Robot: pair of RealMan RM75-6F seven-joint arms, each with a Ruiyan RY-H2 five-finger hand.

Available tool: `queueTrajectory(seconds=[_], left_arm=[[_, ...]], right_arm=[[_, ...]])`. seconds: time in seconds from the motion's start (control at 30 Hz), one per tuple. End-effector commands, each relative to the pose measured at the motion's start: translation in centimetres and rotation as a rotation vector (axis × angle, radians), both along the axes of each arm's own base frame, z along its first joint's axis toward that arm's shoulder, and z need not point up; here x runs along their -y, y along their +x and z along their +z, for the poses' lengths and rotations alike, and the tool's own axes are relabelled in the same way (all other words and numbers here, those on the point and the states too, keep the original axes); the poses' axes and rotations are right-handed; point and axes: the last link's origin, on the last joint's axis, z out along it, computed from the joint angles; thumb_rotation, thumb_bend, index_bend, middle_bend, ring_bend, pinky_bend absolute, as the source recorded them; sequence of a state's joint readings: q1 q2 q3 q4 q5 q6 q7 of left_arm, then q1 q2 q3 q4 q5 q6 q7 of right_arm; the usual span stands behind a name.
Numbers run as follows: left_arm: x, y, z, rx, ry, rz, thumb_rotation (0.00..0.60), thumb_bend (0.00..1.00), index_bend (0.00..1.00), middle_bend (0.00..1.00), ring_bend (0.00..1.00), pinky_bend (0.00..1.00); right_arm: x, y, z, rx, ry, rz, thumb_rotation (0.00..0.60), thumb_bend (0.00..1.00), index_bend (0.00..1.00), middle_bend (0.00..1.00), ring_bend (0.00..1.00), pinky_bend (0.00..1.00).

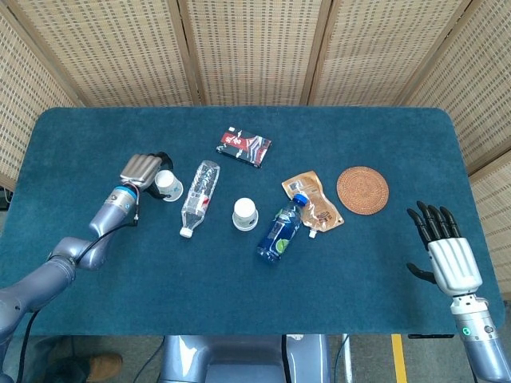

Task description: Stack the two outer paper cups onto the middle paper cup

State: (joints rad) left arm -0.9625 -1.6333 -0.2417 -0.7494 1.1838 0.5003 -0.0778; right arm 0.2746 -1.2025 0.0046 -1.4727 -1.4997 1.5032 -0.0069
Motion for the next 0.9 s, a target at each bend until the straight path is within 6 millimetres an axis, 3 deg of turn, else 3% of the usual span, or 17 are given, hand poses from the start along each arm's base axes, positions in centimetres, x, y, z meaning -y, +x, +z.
queueTrajectory(seconds=[0.03,0.27,0.4,0.63,0.73,0.9], left_arm=[[-0.1,0.2,0.1,0.0,0.007,-0.006,0.6,0.18,0.49,0.35,0.39,0.43],[-0.1,0.5,0.8,0.019,0.025,-0.02,0.6,0.22,0.53,0.39,0.43,0.45],[0.1,1.4,2.6,0.081,0.063,-0.056,0.6,0.21,0.53,0.39,0.43,0.45],[2.8,6.9,6.6,0.242,0.058,-0.225,0.6,0.19,0.52,0.39,0.43,0.45],[4.3,9.0,6.8,0.286,0.016,-0.267,0.6,0.19,0.52,0.39,0.43,0.45],[6.3,11.6,5.5,0.277,-0.069,-0.328,0.6,0.18,0.52,0.39,0.43,0.45]], right_arm=[[0.0,0.0,0.0,0.001,-0.002,0.002,0.6,0.0,0.0,0.0,0.0,0.0],[-0.1,0.0,-0.1,0.002,0.001,0.005,0.6,0.0,0.0,0.0,0.0,0.0],[-0.1,0.2,0.0,0.006,0.001,0.011,0.6,0.0,0.0,0.0,0.0,0.0],[-0.2,0.4,0.2,0.017,-0.006,0.018,0.6,0.0,0.0,0.0,0.0,0.0],[-0.3,0.4,0.3,0.02,-0.006,0.021,0.6,0.0,0.0,0.0,0.0,0.0],[-0.3,0.4,0.3,0.022,-0.006,0.019,0.6,0.0,0.0,0.0,0.0,0.0]])
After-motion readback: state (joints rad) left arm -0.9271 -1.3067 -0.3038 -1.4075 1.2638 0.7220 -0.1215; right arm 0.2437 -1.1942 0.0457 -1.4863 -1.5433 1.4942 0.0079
